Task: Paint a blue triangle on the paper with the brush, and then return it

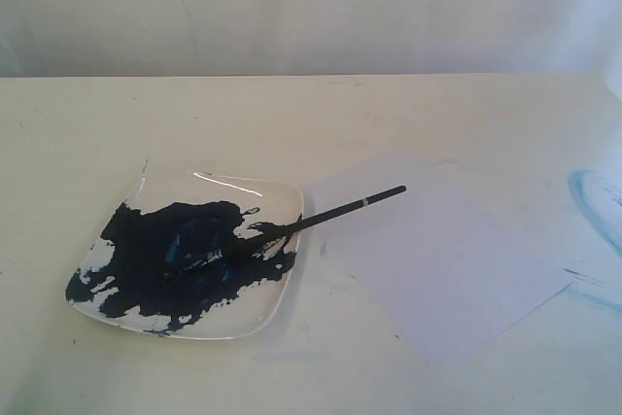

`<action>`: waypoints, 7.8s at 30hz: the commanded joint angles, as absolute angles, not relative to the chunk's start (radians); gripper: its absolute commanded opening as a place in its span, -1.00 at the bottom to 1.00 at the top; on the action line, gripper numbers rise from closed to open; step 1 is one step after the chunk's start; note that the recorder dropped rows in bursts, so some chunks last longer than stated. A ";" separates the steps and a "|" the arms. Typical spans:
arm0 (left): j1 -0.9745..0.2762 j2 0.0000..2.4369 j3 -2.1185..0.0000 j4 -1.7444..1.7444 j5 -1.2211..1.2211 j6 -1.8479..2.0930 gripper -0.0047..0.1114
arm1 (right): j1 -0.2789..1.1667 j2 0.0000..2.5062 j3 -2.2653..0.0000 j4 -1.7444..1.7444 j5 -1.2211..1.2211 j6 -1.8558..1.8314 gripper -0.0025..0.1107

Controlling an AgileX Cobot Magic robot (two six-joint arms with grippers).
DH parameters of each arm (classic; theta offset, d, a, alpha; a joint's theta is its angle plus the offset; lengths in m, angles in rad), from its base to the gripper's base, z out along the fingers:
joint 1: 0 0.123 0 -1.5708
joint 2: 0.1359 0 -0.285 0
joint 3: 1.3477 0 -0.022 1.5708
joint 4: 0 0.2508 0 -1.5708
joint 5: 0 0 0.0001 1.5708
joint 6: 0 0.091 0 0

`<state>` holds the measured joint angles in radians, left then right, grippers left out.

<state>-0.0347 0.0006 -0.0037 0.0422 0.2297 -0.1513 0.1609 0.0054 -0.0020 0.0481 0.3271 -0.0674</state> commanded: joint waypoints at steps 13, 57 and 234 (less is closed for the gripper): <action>-0.039 0.000 0.000 0.036 0.231 -0.157 -0.92 | 0.156 0.000 0.000 0.049 0.317 -0.070 -0.96; -0.039 0.000 0.000 0.036 0.231 -0.157 -0.92 | 0.156 0.000 -0.011 0.187 -0.470 0.308 -0.96; -0.039 0.000 0.000 0.036 0.231 -0.157 -0.92 | 0.816 2.087 -0.943 0.452 -0.520 1.215 -0.19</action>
<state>-0.0347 0.0006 -0.0037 0.0422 0.2297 -0.1513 0.8173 2.0747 -0.9447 0.4465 -0.5450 1.2371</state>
